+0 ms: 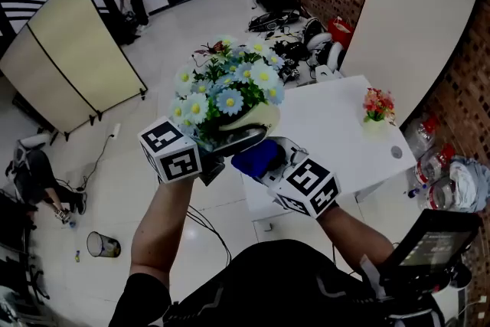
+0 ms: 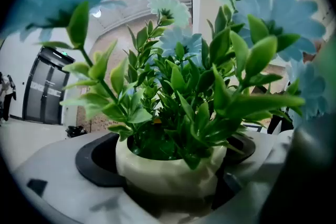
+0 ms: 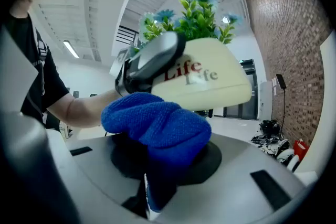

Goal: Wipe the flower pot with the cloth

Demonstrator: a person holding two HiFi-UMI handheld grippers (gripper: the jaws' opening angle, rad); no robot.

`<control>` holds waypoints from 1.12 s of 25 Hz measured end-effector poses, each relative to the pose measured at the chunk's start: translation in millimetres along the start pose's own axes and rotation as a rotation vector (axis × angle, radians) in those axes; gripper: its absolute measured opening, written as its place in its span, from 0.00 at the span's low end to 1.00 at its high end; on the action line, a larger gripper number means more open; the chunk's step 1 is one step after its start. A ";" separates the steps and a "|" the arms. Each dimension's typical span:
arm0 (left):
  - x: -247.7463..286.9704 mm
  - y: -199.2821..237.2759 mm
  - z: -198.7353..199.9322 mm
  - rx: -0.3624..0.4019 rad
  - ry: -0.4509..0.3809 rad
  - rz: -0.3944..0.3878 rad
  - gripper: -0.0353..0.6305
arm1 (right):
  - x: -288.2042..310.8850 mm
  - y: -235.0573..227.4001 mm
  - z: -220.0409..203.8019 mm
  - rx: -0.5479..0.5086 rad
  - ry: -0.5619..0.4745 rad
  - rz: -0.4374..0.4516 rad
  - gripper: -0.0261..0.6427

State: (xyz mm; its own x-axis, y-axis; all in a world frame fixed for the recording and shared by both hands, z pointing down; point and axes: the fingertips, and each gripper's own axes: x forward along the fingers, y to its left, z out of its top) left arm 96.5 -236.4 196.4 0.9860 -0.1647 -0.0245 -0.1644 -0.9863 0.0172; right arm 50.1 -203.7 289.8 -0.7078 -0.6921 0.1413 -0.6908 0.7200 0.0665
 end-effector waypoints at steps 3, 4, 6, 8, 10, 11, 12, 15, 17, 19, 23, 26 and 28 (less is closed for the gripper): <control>2.0 -12.1 6.8 -0.048 -0.020 -0.049 0.88 | 11.6 -6.6 3.9 0.011 0.003 -0.012 0.17; 2.6 -15.7 8.3 -0.059 -0.022 -0.067 0.88 | 16.5 -9.6 6.0 0.014 0.005 -0.018 0.17; 3.3 -20.3 10.5 -0.057 -0.017 -0.094 0.88 | 25.8 -17.8 8.9 0.022 0.009 -0.035 0.17; 3.2 -21.2 12.2 -0.045 -0.014 -0.104 0.88 | 30.9 -26.7 9.2 0.038 0.005 -0.051 0.17; 3.1 -19.8 13.2 -0.035 -0.011 -0.098 0.88 | 29.2 -30.8 7.8 0.050 -0.001 -0.057 0.17; 3.0 -18.4 13.2 -0.028 -0.009 -0.089 0.88 | 25.9 -29.8 7.2 0.051 -0.007 -0.056 0.17; 2.9 -16.6 12.6 -0.022 -0.007 -0.078 0.88 | 21.0 -27.1 6.7 0.051 -0.017 -0.054 0.17; 2.6 -7.8 5.7 -0.032 -0.014 -0.042 0.88 | 0.6 -14.0 3.8 0.042 -0.062 -0.045 0.17; 0.4 -0.7 0.3 -0.058 -0.022 -0.015 0.88 | -11.3 -3.9 2.1 0.035 -0.090 -0.037 0.17; -2.3 5.5 -3.4 -0.066 -0.023 0.002 0.88 | -17.2 4.6 4.0 0.033 -0.115 -0.026 0.17; 2.1 3.7 -6.8 -0.046 -0.010 0.000 0.88 | -17.1 14.9 5.6 0.020 -0.116 -0.004 0.17; 2.5 -3.2 -4.4 -0.072 -0.018 -0.009 0.88 | -9.8 11.5 4.1 0.012 -0.098 -0.008 0.17; 2.1 -5.7 -1.5 -0.079 -0.021 -0.020 0.88 | -2.1 5.7 4.0 0.009 -0.086 -0.013 0.17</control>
State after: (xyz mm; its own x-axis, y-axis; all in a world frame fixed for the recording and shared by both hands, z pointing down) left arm 99.6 -231.1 197.7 0.9881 -0.1465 -0.0467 -0.1415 -0.9853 0.0957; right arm 47.1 -198.4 286.0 -0.7088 -0.7033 0.0552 -0.7008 0.7109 0.0591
